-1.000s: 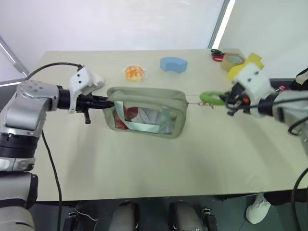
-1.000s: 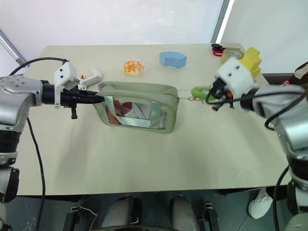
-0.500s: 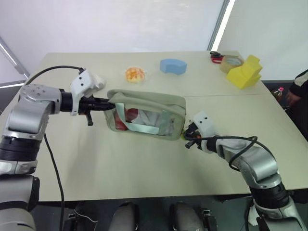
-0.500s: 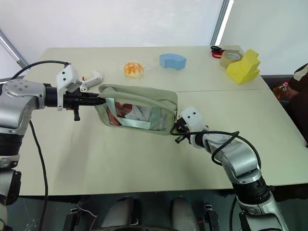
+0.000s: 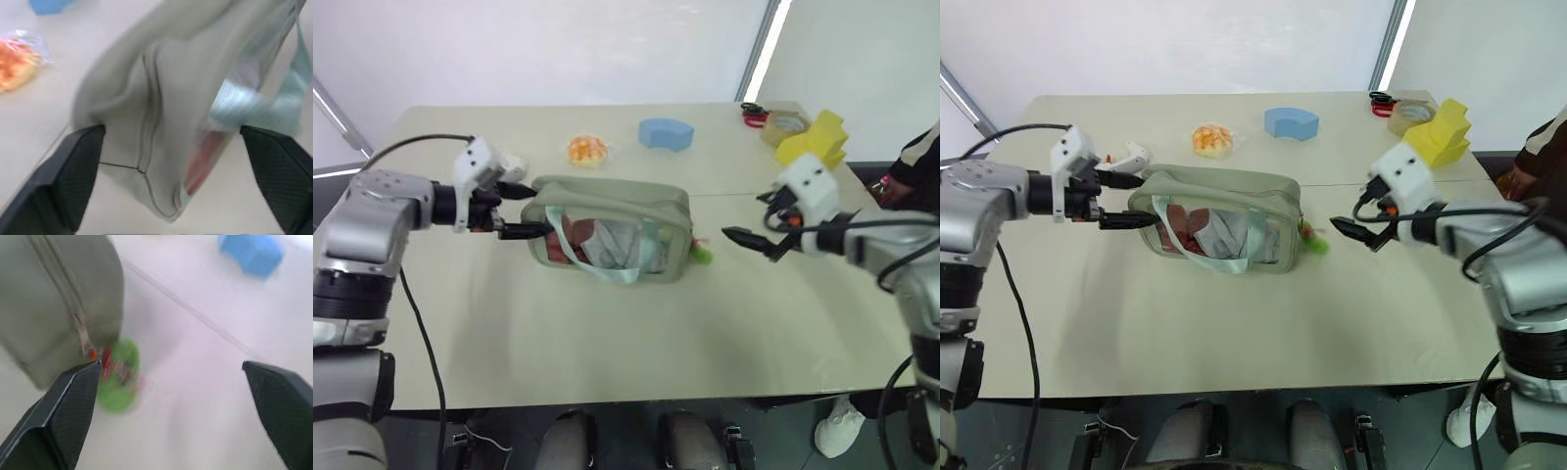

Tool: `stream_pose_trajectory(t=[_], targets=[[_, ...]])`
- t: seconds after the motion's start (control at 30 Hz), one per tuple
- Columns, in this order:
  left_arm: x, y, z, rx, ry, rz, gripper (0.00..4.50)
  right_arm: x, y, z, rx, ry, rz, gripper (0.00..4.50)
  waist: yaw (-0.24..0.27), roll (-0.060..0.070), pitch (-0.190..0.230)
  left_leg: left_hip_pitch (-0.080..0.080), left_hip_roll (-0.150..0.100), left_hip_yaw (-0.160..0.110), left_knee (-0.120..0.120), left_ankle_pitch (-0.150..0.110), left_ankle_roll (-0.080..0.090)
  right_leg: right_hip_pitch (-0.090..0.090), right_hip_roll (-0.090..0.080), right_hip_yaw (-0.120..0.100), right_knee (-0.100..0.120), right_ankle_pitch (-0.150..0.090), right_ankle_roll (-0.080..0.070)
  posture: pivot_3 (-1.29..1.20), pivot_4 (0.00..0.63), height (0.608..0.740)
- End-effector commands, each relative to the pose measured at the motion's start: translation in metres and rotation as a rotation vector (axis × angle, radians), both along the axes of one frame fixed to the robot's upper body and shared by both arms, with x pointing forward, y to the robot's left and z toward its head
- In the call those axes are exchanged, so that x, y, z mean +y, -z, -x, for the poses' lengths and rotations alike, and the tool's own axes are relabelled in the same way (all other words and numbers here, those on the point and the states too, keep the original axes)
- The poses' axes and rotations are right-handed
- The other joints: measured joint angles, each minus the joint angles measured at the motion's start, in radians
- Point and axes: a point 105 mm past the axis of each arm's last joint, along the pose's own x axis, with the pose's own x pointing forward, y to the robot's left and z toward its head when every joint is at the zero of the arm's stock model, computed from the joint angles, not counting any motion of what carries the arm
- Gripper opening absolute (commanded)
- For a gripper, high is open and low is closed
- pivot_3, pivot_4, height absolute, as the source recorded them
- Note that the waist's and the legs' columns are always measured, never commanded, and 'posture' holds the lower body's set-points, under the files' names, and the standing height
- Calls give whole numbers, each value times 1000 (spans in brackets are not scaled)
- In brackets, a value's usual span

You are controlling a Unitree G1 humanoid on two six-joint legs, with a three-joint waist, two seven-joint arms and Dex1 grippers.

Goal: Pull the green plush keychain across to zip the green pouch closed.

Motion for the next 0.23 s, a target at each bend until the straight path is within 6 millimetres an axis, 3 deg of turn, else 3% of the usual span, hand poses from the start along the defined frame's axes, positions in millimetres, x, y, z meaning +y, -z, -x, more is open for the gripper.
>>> stream_pose_trajectory(t=[0.03, 0.23], targets=[[10, -27, 3, -58, -6, 23, 4466, 26, -32, 25, -34, -183, -64, 4500, 0, 0, 0, 0, 0, 0, 0, 0, 0, 0, 0, 0, 0, 0, 0, 0, 150, 740], [18, -40, 4, -65, -15, 46, 4466, 46, -47, 34, -40, -259, -90, 4500, -2, 0, 0, 0, 0, 0, 0, 0, 0, -1, 0, 0, 0, 0, 0, 0, 150, 740]])
